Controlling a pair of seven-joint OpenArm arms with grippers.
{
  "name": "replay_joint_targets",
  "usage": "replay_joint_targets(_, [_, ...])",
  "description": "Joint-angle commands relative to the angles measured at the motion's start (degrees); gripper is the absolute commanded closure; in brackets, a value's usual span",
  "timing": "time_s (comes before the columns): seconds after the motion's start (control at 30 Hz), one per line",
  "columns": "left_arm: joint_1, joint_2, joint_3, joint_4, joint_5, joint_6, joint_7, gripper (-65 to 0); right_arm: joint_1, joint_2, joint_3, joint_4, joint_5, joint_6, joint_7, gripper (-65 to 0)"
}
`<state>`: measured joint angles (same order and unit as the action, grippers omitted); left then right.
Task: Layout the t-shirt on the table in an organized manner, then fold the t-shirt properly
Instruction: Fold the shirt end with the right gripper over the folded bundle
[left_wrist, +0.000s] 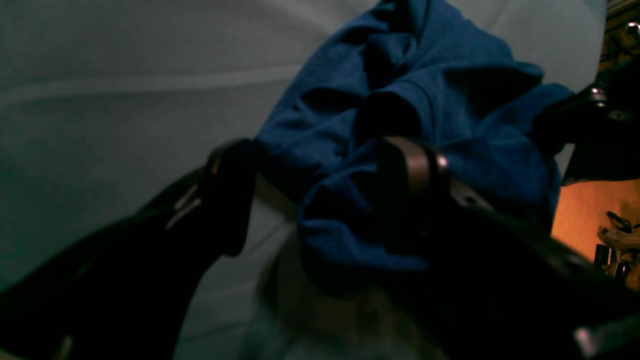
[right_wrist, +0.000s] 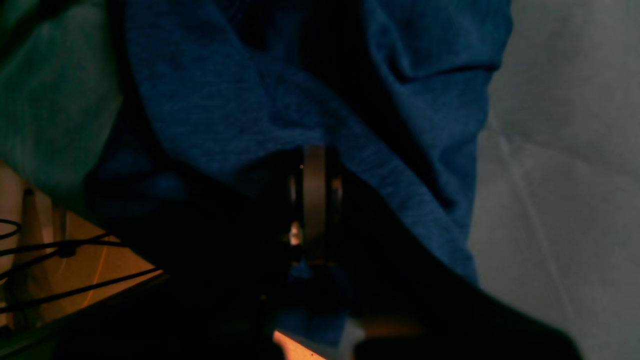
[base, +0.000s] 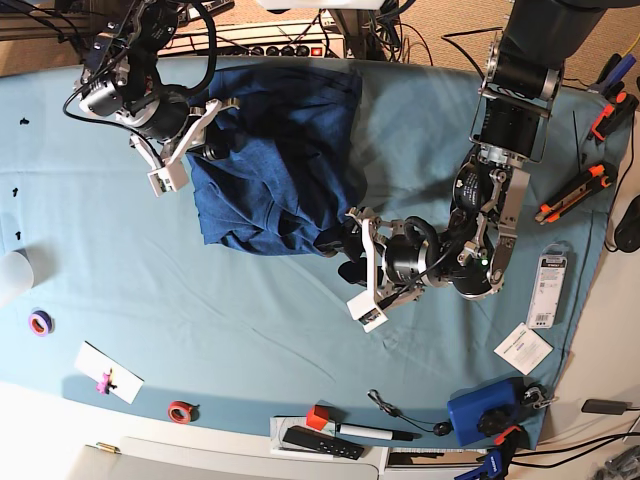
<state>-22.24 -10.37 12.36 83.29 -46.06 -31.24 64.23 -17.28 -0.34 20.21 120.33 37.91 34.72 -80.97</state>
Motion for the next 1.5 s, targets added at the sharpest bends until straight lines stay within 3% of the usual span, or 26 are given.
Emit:
replay_joint_targets(0.0, [-1.4,-0.1,-0.2,0.9,-1.0,0.0,-1.2,-38.4,-0.5,0.0,-0.8,0.8,1.0,0.2,1.0,0.0])
replay_joint_targets(0.33, [-1.4,-0.1,-0.2,0.9,-1.0,0.0,-1.2,-38.4,-5.5,0.0,-15.9,0.8,1.2,0.2,1.0,0.0])
replay_joint_targets(0.57, [-1.4,-0.1,-0.2,0.9,0.0,0.2,-1.2,-38.4,-5.6,0.0,-25.7,0.8,7.7,1.4,1.0,0.0])
replay_joint_targets(0.7, [-1.4,-0.1,-0.2,0.9,0.1,0.2,-1.2,-38.4,-5.6,0.0,-23.8,2.2,4.9,1.2,2.4,0.0])
replay_joint_targets(0.83, [-1.4,-0.1,-0.2,0.9,0.1,0.2,-1.2,-38.4,-5.4,0.0,-17.5,4.1,-4.3,-2.8,15.3,0.0])
replay_joint_targets(1.1, [-1.4,-0.1,-0.2,0.9,0.0,0.2,-1.3,-38.4,-0.3,0.0,-9.6,4.4,-19.4,-9.8,20.0,0.0])
replay_joint_targets(1.23, [-1.4,0.0,-0.2,0.9,0.0,0.2,-1.3,-38.4,0.0,0.0,-9.7,2.2,-19.8,-10.1,20.0,0.0])
replay_joint_targets(1.37, [-1.4,0.0,-0.2,0.9,0.0,0.2,-1.3,-38.4,0.0,0.0,-9.7,-3.2,-18.7,-10.1,16.5,0.0])
replay_joint_targets(1.47, [-1.4,0.0,-0.2,0.9,0.0,0.2,-1.3,-38.4,-0.7,0.0,-9.7,-4.8,-13.9,-7.6,13.3,0.0])
